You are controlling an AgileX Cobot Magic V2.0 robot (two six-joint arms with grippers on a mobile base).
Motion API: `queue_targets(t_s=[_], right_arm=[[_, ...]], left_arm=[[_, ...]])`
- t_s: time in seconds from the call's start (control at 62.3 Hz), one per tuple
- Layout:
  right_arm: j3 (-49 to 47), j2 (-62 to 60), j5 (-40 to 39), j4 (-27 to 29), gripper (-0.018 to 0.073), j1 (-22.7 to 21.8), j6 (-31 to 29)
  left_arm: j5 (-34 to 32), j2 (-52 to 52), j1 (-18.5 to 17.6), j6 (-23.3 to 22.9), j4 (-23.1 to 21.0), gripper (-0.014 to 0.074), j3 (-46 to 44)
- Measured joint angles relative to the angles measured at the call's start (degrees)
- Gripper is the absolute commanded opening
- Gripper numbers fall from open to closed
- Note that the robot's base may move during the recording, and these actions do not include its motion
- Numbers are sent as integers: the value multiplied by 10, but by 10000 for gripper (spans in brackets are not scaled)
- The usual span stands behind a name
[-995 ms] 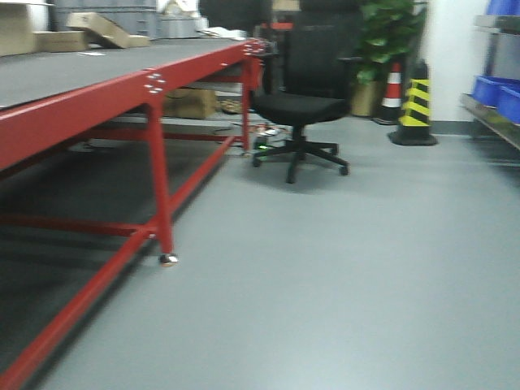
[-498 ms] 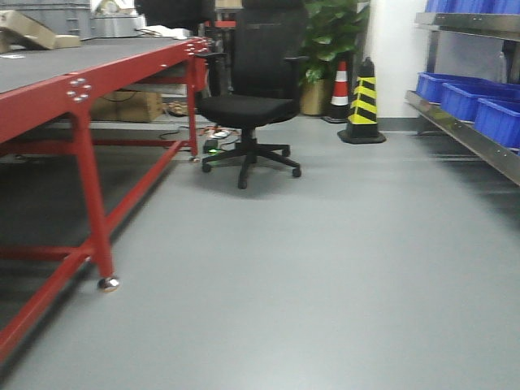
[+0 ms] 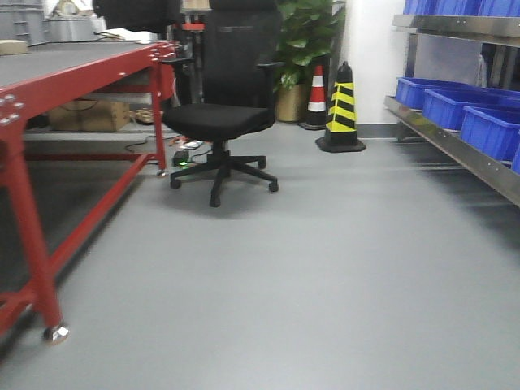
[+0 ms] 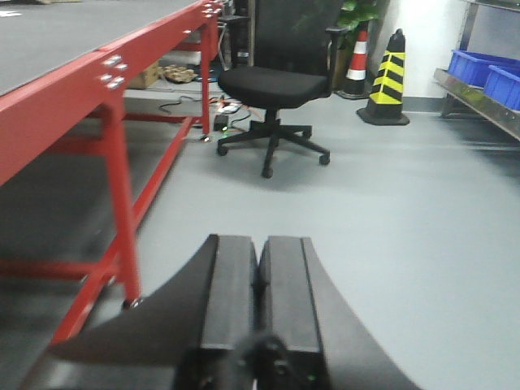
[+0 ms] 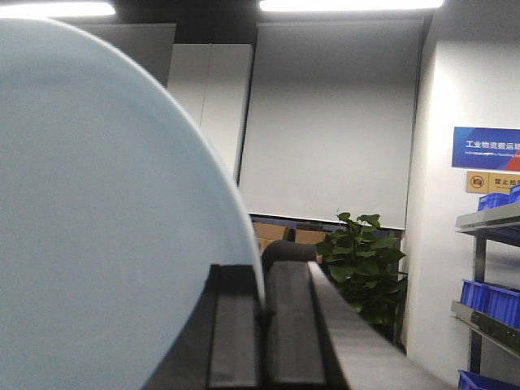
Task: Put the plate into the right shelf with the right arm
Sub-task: 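Drive the base up to the shelf with blue bins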
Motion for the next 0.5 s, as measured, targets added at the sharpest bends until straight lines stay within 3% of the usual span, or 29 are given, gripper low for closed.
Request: queue_targets(t_s=[0.498], right_arm=[[1, 0, 1, 0, 57, 0, 0]], left_arm=[[0, 0, 0, 0, 0, -47, 0]])
